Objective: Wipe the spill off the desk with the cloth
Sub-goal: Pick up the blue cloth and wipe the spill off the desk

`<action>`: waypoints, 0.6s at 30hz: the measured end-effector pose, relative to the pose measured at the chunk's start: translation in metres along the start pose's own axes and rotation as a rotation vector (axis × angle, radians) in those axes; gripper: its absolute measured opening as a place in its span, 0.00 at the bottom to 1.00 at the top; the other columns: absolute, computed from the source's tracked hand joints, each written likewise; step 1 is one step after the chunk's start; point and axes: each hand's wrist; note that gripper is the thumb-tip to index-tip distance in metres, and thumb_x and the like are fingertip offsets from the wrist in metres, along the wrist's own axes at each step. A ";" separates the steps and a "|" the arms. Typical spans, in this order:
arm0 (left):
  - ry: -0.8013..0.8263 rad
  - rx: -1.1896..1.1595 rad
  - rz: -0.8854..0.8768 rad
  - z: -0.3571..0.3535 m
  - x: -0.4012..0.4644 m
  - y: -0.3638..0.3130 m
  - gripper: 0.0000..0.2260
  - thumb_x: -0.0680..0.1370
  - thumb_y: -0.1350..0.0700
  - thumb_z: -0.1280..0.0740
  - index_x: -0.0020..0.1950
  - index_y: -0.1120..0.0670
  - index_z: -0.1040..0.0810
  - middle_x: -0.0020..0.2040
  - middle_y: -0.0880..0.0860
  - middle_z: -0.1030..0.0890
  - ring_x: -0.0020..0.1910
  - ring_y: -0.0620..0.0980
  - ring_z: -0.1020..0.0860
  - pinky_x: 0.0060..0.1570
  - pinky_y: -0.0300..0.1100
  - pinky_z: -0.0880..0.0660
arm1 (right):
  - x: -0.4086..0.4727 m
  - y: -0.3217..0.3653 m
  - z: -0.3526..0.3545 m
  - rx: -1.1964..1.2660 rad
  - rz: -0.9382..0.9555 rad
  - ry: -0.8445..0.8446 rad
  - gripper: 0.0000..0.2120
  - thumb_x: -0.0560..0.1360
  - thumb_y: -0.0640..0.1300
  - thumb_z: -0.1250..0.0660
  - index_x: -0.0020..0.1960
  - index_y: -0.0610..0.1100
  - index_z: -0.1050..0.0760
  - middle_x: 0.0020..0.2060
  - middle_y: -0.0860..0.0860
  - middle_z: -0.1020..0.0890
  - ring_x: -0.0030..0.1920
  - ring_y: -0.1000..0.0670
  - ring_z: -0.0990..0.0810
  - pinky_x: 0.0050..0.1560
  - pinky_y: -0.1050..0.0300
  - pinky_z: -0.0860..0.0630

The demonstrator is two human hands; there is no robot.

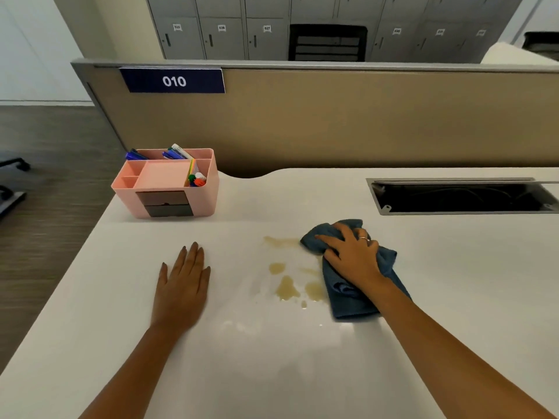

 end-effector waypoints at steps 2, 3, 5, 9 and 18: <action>-0.001 -0.004 0.001 0.000 0.001 0.001 0.25 0.81 0.47 0.55 0.77 0.52 0.53 0.78 0.47 0.52 0.77 0.45 0.55 0.76 0.52 0.55 | -0.023 -0.017 0.000 0.022 0.090 -0.004 0.18 0.74 0.57 0.43 0.62 0.67 0.29 0.70 0.53 0.33 0.65 0.39 0.36 0.57 0.40 0.35; 0.000 0.003 -0.001 0.000 0.001 0.001 0.25 0.81 0.47 0.56 0.77 0.52 0.53 0.78 0.47 0.52 0.77 0.45 0.55 0.76 0.52 0.55 | -0.032 -0.026 0.002 0.044 0.104 -0.018 0.18 0.73 0.57 0.44 0.61 0.67 0.28 0.69 0.53 0.31 0.64 0.39 0.34 0.55 0.41 0.35; 0.003 0.007 -0.001 0.000 0.000 0.000 0.25 0.81 0.46 0.56 0.77 0.52 0.53 0.78 0.47 0.52 0.77 0.46 0.55 0.75 0.52 0.55 | -0.035 -0.040 0.005 0.040 0.098 -0.034 0.17 0.73 0.56 0.42 0.60 0.65 0.26 0.68 0.52 0.29 0.63 0.39 0.32 0.53 0.41 0.33; -0.006 0.007 0.003 -0.002 0.000 0.000 0.25 0.81 0.47 0.56 0.77 0.52 0.53 0.78 0.48 0.51 0.77 0.46 0.54 0.75 0.52 0.54 | -0.007 -0.039 0.010 -0.029 -0.068 -0.063 0.17 0.75 0.53 0.38 0.62 0.63 0.27 0.68 0.51 0.31 0.62 0.37 0.33 0.54 0.40 0.32; -0.003 0.012 -0.003 -0.003 0.001 0.002 0.24 0.82 0.47 0.55 0.77 0.52 0.53 0.78 0.47 0.51 0.77 0.46 0.54 0.75 0.52 0.55 | -0.011 0.038 0.001 0.101 0.093 0.041 0.15 0.75 0.54 0.41 0.60 0.66 0.27 0.69 0.54 0.34 0.65 0.40 0.37 0.59 0.39 0.36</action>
Point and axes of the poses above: each hand's wrist, its own x-axis towards the middle knuckle, its own z-axis out of the back of the hand, y = z × x
